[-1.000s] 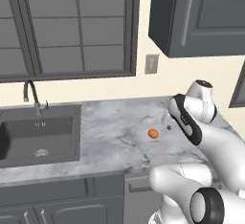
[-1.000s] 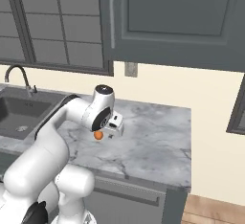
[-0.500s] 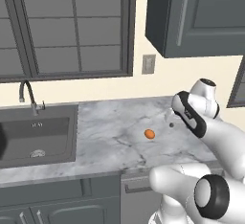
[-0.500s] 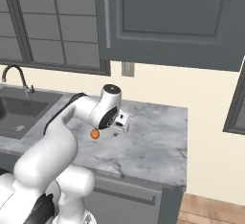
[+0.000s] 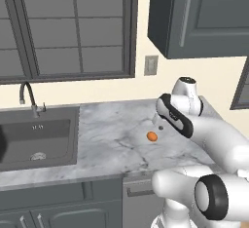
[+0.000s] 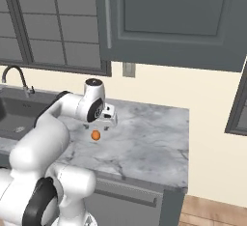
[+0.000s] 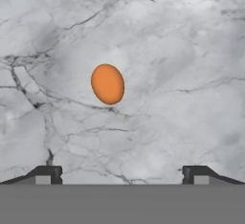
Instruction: Gather the eggs and milk located in the vicinity of the sink area and place them right next to the bowl.
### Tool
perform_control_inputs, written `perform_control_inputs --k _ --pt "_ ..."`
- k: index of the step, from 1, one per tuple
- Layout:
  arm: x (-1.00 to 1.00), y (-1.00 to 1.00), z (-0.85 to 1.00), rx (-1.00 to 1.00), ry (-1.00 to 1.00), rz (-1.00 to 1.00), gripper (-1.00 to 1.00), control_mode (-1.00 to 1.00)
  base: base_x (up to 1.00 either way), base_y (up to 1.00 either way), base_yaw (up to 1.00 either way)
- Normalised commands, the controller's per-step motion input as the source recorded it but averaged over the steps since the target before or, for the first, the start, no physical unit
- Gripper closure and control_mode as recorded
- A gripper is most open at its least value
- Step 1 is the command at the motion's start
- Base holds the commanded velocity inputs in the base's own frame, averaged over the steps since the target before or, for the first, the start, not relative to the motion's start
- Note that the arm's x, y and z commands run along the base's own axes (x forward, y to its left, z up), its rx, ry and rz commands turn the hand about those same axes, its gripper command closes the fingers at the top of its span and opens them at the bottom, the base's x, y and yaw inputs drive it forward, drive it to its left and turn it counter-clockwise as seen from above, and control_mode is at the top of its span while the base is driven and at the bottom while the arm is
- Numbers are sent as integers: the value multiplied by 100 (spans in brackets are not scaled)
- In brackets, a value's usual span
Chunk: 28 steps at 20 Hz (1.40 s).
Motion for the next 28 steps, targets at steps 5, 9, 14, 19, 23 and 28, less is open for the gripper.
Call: perform_control_inputs --k 5,9,14,19,23,28 --pt "3 41 -5 -11 0 5 -100 -100 0 0 0" --pt "14 21 -8 0 -4 0 -100 -100 0 0 0" --pt "33 7 -1 -2 0 -4 -100 -100 0 0 0" --pt "30 0 0 -5 0 -8 -100 -100 0 0 0" --pt "2 0 -7 -1 2 -4 -100 -100 0 0 0" --pt "0 0 -15 0 3 0 -100 -100 0 0 0"
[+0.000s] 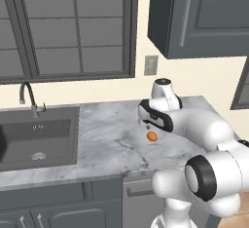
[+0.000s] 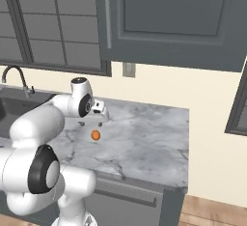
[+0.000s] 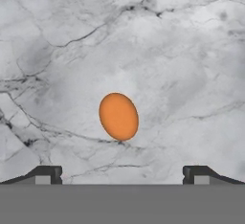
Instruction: Gather the eggs and milk located in the vicinity of the sink area and place them right next to the bowl.
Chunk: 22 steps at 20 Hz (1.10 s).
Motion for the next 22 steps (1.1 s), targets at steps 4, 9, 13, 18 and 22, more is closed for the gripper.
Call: perform_control_inputs --k 4,9,13,18,22 --pt "1 0 -21 0 0 0 -100 -100 0 0 0" --pt "8 1 -28 0 0 0 -100 -100 0 0 0" --pt "14 0 -23 0 0 0 -100 -100 0 0 0" --pt "19 0 -21 0 0 0 -100 -100 0 0 0" --pt "13 0 -19 0 0 0 -100 -100 0 0 0"
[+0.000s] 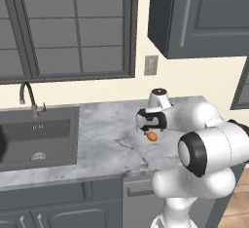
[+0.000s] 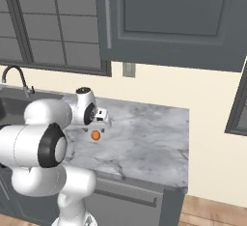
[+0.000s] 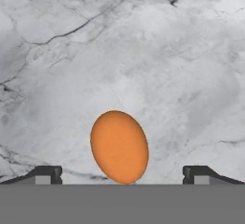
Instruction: Gather the eggs and milk located in the vicinity of the sink area and place them right next to the bowl.
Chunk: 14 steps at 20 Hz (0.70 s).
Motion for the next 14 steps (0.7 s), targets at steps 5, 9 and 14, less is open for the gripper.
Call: perform_control_inputs --k 5,9,14 --pt "9 0 -24 0 0 0 -100 -100 0 0 0" --pt "8 0 -29 0 0 0 -100 -100 0 0 0" --pt "10 0 -30 0 0 0 -100 -100 0 0 0"
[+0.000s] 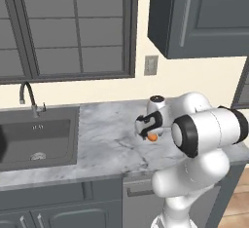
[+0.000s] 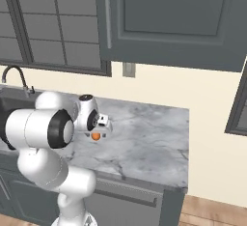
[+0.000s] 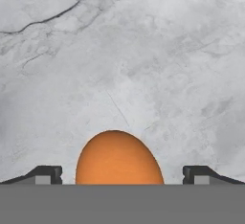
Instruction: Gather the eggs and milk located in the vicinity of the sink area and place them right next to the bowl.
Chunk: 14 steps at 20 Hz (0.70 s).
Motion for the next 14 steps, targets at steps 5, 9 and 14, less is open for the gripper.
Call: perform_control_inputs --k 5,9,14 --pt "6 1 -17 0 0 0 -100 -100 0 0 0" --pt "4 8 -11 0 0 0 100 -100 0 0 0" --pt "0 1 -1 0 0 0 100 -100 0 0 0"
